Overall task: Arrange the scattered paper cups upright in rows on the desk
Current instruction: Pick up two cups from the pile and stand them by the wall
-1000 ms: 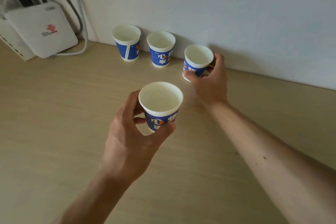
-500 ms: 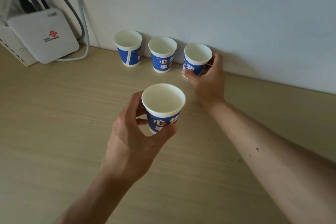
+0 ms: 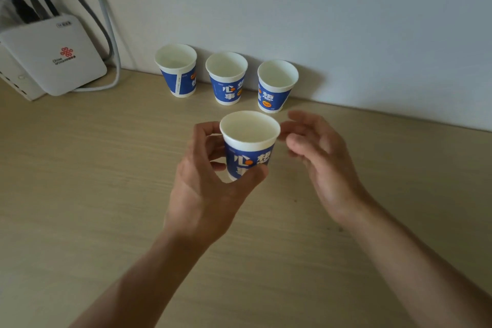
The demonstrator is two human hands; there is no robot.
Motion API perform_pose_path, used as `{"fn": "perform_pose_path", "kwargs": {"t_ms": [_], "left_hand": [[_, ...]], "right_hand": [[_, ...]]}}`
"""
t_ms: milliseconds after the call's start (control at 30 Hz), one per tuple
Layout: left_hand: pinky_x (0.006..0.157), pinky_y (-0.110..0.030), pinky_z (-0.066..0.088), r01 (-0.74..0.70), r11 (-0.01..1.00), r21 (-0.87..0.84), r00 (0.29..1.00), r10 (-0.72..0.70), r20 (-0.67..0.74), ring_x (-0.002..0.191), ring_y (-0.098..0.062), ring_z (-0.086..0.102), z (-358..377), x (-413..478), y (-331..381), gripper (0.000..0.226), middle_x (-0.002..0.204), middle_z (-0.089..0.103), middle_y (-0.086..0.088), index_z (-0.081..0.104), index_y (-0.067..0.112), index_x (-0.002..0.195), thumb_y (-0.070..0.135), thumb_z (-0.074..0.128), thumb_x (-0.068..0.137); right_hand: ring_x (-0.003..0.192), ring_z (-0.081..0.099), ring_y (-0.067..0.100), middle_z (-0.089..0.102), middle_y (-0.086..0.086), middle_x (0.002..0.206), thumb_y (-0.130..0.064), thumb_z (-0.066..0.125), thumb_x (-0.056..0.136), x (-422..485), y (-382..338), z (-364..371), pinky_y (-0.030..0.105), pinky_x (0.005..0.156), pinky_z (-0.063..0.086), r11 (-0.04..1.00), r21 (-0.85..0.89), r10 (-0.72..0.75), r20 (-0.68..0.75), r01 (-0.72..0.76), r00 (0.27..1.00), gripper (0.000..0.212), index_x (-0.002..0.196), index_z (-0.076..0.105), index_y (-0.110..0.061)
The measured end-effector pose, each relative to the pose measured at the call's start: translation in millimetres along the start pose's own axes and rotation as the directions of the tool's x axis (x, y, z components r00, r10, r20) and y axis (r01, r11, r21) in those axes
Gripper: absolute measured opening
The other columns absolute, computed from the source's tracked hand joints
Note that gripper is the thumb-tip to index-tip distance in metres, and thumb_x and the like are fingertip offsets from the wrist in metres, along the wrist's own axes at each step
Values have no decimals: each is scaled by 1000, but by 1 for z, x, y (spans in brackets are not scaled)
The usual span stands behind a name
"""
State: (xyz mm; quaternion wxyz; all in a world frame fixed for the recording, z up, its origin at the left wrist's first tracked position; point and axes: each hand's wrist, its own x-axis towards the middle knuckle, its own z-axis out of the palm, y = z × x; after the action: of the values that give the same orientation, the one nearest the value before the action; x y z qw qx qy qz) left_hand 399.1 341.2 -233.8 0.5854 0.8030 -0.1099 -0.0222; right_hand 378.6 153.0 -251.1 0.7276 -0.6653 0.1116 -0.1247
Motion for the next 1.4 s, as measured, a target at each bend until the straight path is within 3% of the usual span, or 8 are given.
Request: {"fn": "perform_pose_path", "kwargs": {"t_ms": [100,267,367,567,700,867,1033,1400], "left_hand": [[83,-26,59,-34,999,-3,999,34,34,96,-1,71,13,4,9,65,108,74,13,54,25,120,28,93,69],[83,-28,59,-94,995,16,990,92,110,98,-4,70,37,10,22,65,107,73,13,57,19,121,27,92,67],[85,-26,57,-116,991,66,984,106,146,103,2,66,45,11,26,68,111,69,18,56,23,123,33,91,65],[88,-29,56,-64,993,101,991,51,128,107,2,64,48,4,20,74,117,66,18,54,29,126,41,88,62],[86,-32,56,-32,995,92,995,22,102,104,0,65,46,0,15,69,114,68,18,56,30,124,36,91,65],[83,-28,56,-21,997,76,996,14,91,103,0,66,43,0,12,69,111,69,18,57,30,122,41,92,64],[82,-27,56,-15,998,60,996,9,91,102,1,67,42,0,11,67,110,70,18,57,32,120,45,83,60],[84,-34,58,-8,999,33,996,5,91,103,-2,68,34,-3,11,67,112,70,16,58,31,121,44,84,60]], "right_hand": [[116,68,18,71,7,126,-31,77,71,-11,-10,-6,27,89,54,998,27,56,227,-64,972,71,135,56,-11],[116,68,21,74,4,121,-23,83,72,-9,-17,-17,50,105,52,995,-99,38,193,-19,980,60,128,64,-14],[111,70,17,76,1,116,-26,84,70,-6,-19,-28,41,97,57,994,-110,-1,127,15,992,58,124,66,-17],[100,69,7,73,-7,107,-19,89,67,23,-8,-45,13,74,53,957,-291,-60,-234,-11,970,52,111,62,-22],[78,59,-16,65,-17,98,-14,87,69,52,-1,-50,4,64,45,921,-388,-93,-309,-37,946,52,111,57,-21],[77,58,-11,62,-17,96,-13,86,68,74,7,-53,4,62,43,899,-436,-107,-320,-46,941,53,111,55,-16],[100,64,10,66,-7,113,-12,87,69,78,10,-52,20,81,53,883,-468,-132,-325,-38,937,61,121,54,-14],[104,64,13,64,-6,114,-14,88,68,85,11,-50,25,87,53,861,-506,-153,-353,-51,923,67,124,53,-13]]}}
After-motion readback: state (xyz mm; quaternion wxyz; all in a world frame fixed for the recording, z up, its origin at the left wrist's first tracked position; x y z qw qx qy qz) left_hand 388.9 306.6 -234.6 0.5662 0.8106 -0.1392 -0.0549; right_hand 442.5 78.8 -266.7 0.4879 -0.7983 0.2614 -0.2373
